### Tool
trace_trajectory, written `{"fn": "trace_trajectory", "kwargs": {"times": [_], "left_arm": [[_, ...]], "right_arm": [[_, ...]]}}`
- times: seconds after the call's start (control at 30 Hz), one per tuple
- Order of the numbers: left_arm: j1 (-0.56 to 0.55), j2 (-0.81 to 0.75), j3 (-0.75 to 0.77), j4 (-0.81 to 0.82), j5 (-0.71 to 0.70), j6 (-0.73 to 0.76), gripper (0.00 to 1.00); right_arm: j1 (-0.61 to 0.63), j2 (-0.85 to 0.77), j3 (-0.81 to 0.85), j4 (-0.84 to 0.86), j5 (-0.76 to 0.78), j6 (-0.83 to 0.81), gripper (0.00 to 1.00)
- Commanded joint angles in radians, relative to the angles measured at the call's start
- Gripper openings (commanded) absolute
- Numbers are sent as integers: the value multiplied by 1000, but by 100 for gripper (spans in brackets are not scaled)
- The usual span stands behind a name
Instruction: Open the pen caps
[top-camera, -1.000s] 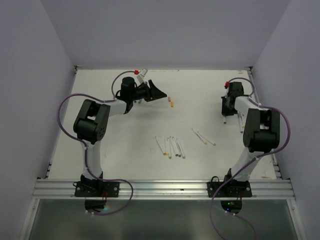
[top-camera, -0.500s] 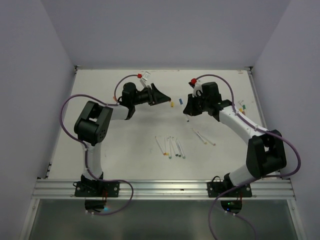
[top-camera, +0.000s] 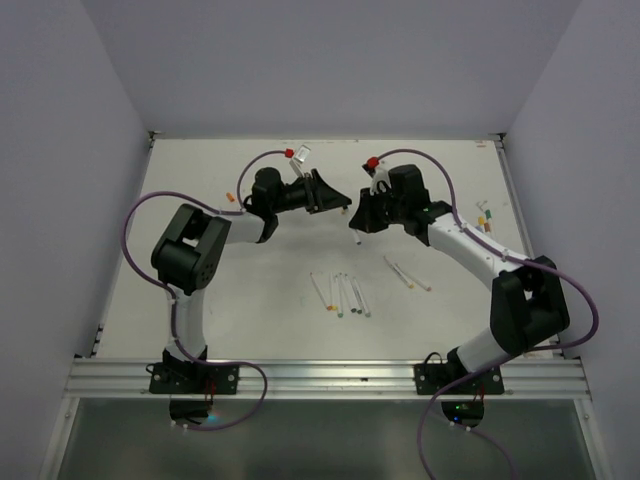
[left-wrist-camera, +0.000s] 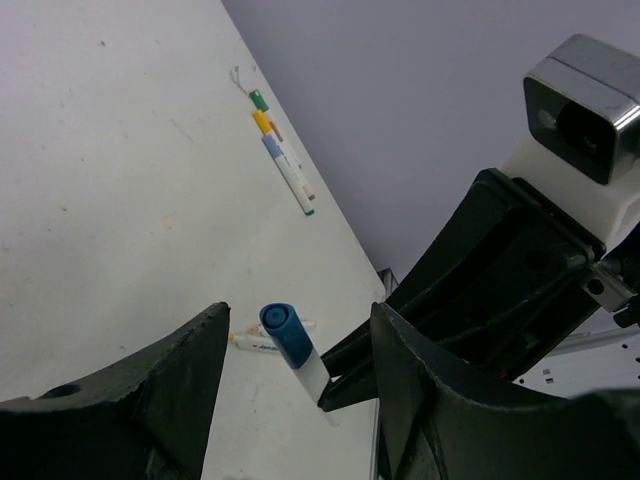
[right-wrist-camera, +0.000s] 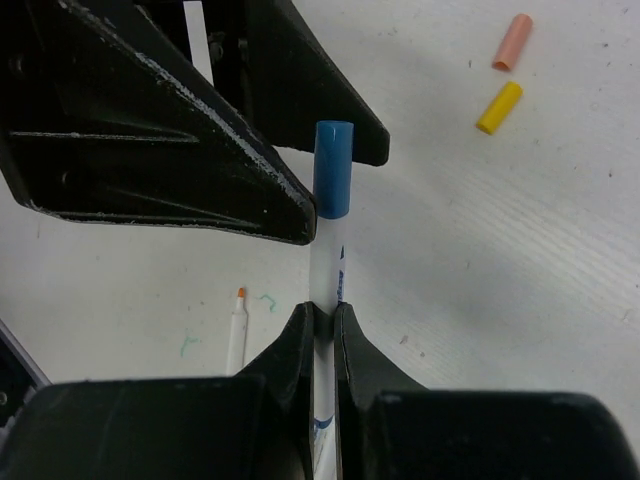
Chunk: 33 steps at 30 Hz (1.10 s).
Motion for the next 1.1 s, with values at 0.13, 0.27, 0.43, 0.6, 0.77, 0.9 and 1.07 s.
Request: {"fn": "trace_trajectory", "kwargs": {"times": [0.13, 0.27, 0.43, 0.6, 0.77, 0.9, 1.07], "left_arm": [[-6, -58, -2, 85, 5, -57, 53], [-9, -58, 0, 78, 5, -62, 45], [-15, -55, 0, 69, 6, -59, 40], [-19, -58, 7, 56, 13, -52, 26], [-20, -67, 4, 71, 26, -58, 0], [-20, -79, -16, 143, 22, -98, 0], [-20, -70, -37, 272, 20, -207, 0]], "right_arm": [[14, 19, 38, 60, -1, 25, 0], [14, 7, 24, 72, 23, 32, 0], [16, 4, 29, 85, 28, 47, 0], [16, -1, 35, 91, 35, 52, 0], [25, -5, 11, 120, 29, 42, 15], [31, -19, -41, 189, 35, 45, 57], [37, 13, -25, 207, 40, 59, 47]]}}
